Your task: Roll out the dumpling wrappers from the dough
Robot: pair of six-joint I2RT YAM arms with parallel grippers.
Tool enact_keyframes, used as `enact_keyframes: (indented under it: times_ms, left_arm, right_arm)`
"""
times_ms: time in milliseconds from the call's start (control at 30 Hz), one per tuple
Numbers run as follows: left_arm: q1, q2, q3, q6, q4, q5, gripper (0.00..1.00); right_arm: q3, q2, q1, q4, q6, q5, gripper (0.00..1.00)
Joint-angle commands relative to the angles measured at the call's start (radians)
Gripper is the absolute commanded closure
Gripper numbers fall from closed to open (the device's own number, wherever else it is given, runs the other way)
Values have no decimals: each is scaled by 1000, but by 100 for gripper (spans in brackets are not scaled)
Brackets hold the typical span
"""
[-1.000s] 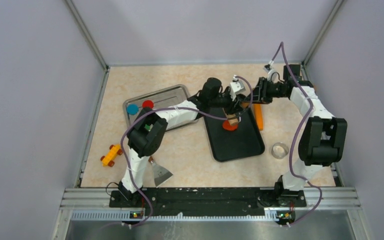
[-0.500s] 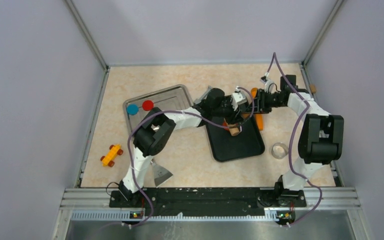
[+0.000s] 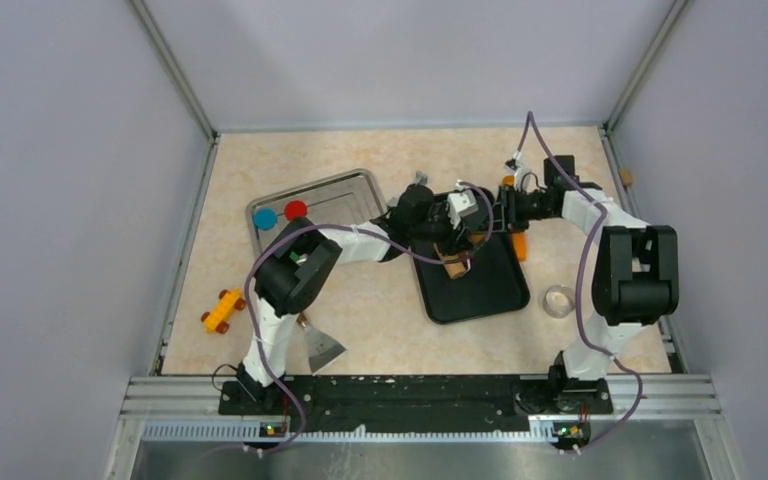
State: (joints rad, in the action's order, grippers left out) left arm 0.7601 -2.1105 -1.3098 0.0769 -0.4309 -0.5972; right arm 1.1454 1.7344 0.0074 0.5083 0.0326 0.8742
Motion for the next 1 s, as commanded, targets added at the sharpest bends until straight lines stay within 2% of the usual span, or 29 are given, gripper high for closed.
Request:
enact_keyframes:
  times_ms: [0, 167, 333, 467, 667, 967]
  left_arm:
    - [-33, 59, 31, 24, 150, -18, 100]
    - [-29, 121, -47, -12, 149, -70, 100]
    - [-23, 50, -189, -64, 148, -85, 100]
    - [-21, -38, -271, -70, 144, -73, 100]
    - [-22, -124, -294, -74, 161, -47, 100]
    - [-31, -83, -130, -97, 159, -46, 100]
  right_arm:
    - [40, 33, 26, 14, 42, -102, 100]
    - [212, -16, 4, 107, -24, -2, 100]
    - [290, -6, -37, 160, -16, -1, 100]
    - [252, 18, -51, 126, 8, -48, 100]
    - [142, 48, -52, 37, 20, -111, 100]
    - [31, 94, -31, -20, 38, -208, 100]
